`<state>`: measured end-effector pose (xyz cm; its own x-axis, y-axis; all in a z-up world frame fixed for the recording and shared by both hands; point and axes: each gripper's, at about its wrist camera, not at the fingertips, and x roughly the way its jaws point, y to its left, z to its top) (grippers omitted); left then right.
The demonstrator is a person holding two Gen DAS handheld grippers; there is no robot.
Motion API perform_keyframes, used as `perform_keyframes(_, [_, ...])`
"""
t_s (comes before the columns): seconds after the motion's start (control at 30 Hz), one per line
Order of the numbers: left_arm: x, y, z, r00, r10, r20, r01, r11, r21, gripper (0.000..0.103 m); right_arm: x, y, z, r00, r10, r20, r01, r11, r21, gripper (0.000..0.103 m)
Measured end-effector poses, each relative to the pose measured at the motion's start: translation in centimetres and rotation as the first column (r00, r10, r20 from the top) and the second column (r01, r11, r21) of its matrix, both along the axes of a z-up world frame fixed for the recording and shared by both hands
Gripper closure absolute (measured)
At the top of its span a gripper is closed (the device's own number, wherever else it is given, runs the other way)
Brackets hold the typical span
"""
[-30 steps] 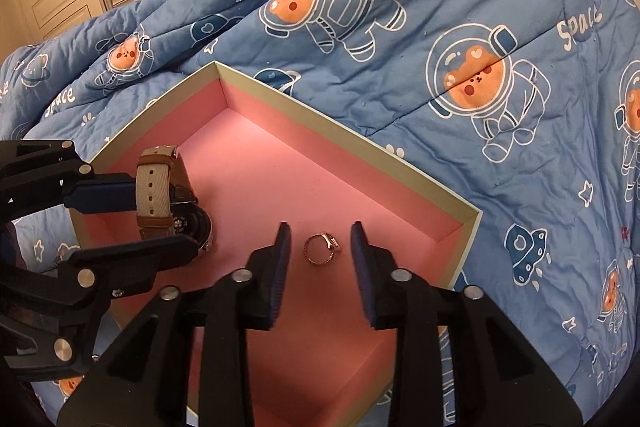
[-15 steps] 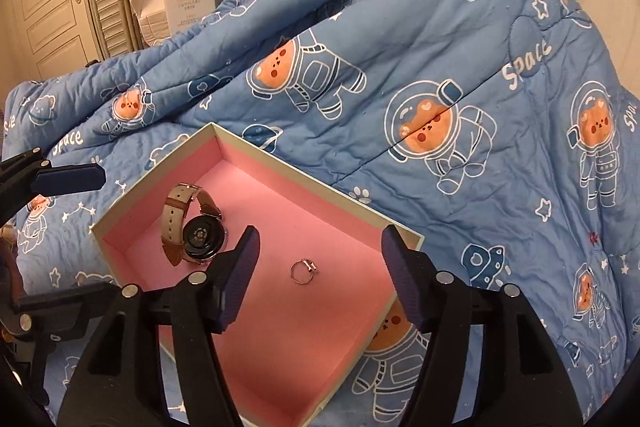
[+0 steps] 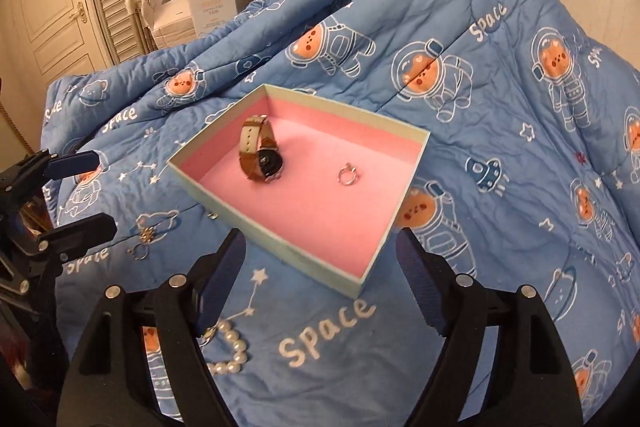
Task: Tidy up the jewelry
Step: 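Lower the right tool onto the pearl bracelet and grasp it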
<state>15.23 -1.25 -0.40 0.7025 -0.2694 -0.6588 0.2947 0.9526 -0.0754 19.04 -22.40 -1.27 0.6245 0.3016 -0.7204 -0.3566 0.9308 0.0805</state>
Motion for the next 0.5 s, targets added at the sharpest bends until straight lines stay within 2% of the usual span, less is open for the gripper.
perform_keyframes(0.1, [-1.7,1.2,-0.8,1.0,0.013,-0.017,-0.013,0.999,-0.038,0.007,-1.8,0.7,-1.0,0.999,0.023,-0.028,-0.023,1.0,-0.002,0.026])
perform_keyframes(0.2, [-3.2,1.7,-1.4,1.0,0.03,-0.01,-0.03,0.999,-0.027,0.007,-3.5,1.3,-1.8,0.998,0.04,-0.048,-0.041,0.999,-0.002,0.026])
perform_keyframes(0.33, [-4.3,2.9,-2.0,0.998,0.042,-0.036,-0.045,0.995,-0.09,0.007,-5.0,1.7,-2.9,0.996,0.058,-0.068,-0.058,0.998,-0.006,0.027])
perform_keyframes(0.4, [-4.5,3.3,-2.3,0.997,0.06,-0.048,-0.065,0.992,-0.108,0.007,-5.4,1.8,-3.4,0.995,0.058,-0.086,-0.058,0.998,0.007,0.037])
perform_keyframes(0.5, [-4.6,3.6,-2.6,0.996,0.075,-0.054,-0.081,0.989,-0.123,0.008,-5.8,2.0,-4.1,0.992,0.059,-0.111,-0.057,0.998,0.014,0.044])
